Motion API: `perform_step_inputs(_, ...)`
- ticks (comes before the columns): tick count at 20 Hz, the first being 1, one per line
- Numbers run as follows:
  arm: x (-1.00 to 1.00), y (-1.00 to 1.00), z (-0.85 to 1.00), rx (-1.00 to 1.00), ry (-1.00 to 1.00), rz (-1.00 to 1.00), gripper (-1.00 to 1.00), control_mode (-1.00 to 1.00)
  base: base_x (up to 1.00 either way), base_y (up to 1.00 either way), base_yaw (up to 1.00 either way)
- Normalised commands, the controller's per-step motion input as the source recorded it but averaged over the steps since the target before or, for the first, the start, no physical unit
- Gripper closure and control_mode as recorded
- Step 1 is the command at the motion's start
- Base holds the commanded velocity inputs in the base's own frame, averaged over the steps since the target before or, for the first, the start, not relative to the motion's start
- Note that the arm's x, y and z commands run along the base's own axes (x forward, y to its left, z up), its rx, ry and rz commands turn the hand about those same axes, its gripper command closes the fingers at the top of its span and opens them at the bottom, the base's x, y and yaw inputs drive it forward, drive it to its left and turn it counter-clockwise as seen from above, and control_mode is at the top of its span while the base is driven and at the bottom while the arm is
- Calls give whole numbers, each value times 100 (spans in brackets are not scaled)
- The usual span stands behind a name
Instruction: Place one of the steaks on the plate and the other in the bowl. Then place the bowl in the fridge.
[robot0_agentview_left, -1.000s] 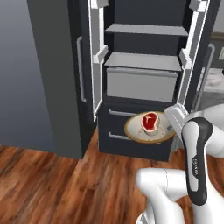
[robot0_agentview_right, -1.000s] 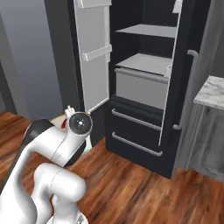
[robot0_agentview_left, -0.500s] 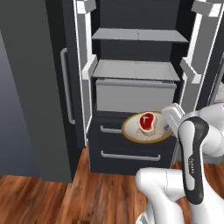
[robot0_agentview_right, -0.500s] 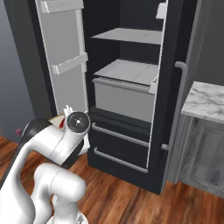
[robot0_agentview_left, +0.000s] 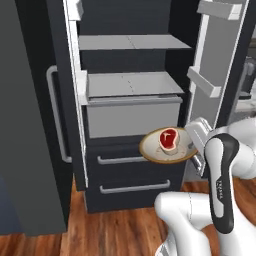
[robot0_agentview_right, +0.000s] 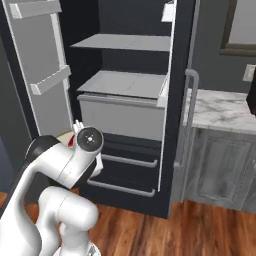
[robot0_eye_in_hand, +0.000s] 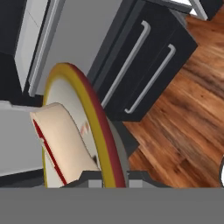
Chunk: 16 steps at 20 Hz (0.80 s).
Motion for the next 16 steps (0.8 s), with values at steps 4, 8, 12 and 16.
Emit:
perform_step_inputs(4, 0, 0, 0, 0, 0, 0, 100, 100, 41, 30, -15)
perform_step_inputs(8, 0, 0, 0, 0, 0, 0, 100, 100, 65, 1, -6)
perform_step_inputs(12, 0, 0, 0, 0, 0, 0, 100, 100, 70, 18, -4)
perform_step_inputs(16, 0, 0, 0, 0, 0, 0, 100, 100, 55, 43, -11)
